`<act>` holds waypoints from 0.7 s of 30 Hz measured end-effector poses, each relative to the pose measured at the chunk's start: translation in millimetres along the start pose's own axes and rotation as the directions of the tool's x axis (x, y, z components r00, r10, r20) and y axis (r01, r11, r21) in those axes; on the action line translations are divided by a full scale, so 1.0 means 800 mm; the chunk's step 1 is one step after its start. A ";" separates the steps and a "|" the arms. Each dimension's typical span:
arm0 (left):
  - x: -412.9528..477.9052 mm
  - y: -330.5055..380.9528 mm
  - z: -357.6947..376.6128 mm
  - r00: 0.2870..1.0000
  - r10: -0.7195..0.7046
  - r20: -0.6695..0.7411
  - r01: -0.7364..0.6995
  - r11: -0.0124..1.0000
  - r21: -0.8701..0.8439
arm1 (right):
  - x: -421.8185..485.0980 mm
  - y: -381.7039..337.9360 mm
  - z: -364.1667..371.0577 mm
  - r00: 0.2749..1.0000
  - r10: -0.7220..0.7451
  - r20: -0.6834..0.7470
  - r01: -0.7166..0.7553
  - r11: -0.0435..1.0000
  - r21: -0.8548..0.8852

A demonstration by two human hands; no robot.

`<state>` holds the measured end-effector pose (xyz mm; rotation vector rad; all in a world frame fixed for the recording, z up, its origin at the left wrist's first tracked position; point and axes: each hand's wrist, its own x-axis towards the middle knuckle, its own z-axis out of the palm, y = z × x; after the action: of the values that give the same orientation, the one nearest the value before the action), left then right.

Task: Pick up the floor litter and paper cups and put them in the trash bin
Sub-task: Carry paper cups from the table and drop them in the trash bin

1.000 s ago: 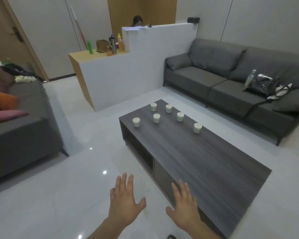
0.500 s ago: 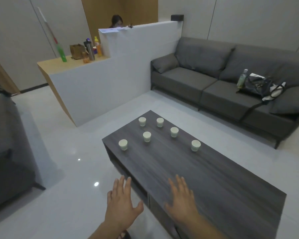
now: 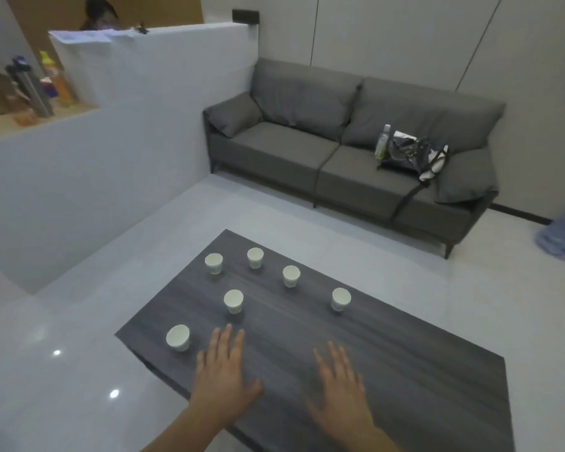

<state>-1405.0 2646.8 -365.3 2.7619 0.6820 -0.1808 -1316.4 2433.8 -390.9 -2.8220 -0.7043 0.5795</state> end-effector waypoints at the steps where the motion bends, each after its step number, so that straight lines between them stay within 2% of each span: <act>1: 0.016 0.004 0.001 1.000 0.017 0.009 -0.017 1.000 0.005 | 0.012 0.005 0.001 1.000 0.025 -0.004 -0.025 1.000 -0.003; 6: 0.097 0.018 0.011 0.992 0.096 0.087 -0.098 0.995 0.023 | 0.096 0.032 -0.002 0.991 0.134 0.026 -0.135 0.991 0.012; 11: 0.194 0.031 0.047 0.984 0.094 0.149 -0.102 0.994 0.045 | 0.231 0.077 0.000 0.977 0.211 0.041 -0.212 0.977 0.017; 13: 0.237 0.037 0.073 0.974 0.102 0.201 -0.116 0.991 0.060 | 0.293 0.098 0.006 0.966 0.252 0.063 -0.254 0.967 0.024; 16: 0.293 0.047 0.121 0.965 0.142 0.223 -0.144 0.990 -0.006 | 0.378 0.131 0.022 0.949 0.314 0.037 -0.315 0.947 0.056; 21: 0.373 0.058 0.226 0.946 0.192 0.260 -0.174 0.980 -0.092 | 0.490 0.188 0.076 0.938 0.344 0.049 -0.343 0.939 -0.027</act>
<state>-1129.8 2681.9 -582.2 2.6471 0.3523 -0.4714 -960.6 2496.3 -613.4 -2.9757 -0.2190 0.7059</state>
